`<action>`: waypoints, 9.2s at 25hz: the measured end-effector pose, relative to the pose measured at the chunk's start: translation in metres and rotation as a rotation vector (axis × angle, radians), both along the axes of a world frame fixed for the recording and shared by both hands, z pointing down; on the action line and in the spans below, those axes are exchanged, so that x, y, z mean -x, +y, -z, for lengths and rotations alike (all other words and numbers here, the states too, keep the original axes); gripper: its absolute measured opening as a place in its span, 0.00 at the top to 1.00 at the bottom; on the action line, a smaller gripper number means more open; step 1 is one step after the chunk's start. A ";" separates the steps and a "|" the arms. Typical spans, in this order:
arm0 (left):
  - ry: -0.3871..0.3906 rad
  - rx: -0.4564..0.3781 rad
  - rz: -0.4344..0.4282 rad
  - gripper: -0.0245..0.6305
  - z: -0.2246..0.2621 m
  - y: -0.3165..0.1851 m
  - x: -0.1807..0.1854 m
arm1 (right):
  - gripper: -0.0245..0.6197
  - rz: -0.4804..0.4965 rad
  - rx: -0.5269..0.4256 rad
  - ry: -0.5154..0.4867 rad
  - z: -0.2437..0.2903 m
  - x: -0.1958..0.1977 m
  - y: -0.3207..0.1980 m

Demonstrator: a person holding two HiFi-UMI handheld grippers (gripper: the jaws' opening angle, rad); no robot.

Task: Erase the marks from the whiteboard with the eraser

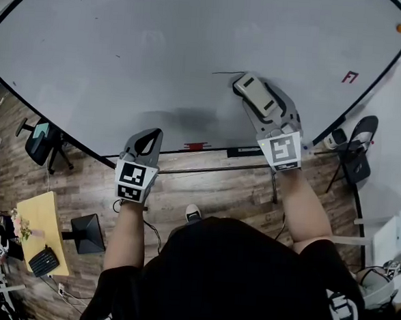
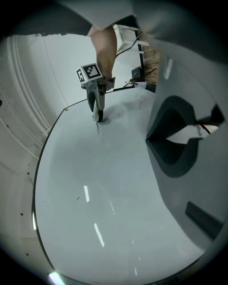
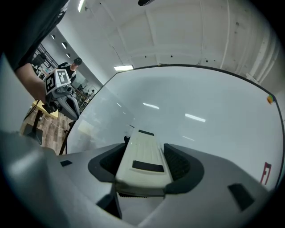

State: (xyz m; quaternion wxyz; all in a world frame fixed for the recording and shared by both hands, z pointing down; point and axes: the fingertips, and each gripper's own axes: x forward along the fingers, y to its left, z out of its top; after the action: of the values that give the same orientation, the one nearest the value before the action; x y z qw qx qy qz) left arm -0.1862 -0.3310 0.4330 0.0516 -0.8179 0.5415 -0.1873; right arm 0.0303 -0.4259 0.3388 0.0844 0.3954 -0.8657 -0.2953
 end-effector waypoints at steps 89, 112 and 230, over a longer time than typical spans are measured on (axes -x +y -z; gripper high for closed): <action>-0.001 0.011 -0.020 0.95 -0.004 0.004 0.026 | 0.56 -0.164 -0.172 0.024 0.001 -0.001 -0.013; 0.012 0.009 0.032 0.95 -0.006 0.019 0.051 | 0.56 -0.056 -0.194 0.077 0.005 0.077 0.004; 0.002 0.019 -0.065 0.95 -0.005 0.079 -0.040 | 0.56 -0.236 0.071 -0.027 -0.050 -0.103 0.094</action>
State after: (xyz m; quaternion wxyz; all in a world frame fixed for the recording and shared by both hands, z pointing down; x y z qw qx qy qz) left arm -0.1458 -0.2519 0.4384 0.0493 -0.8358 0.5128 -0.1897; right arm 0.1329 -0.3318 0.3890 0.1208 0.4951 -0.8242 -0.2470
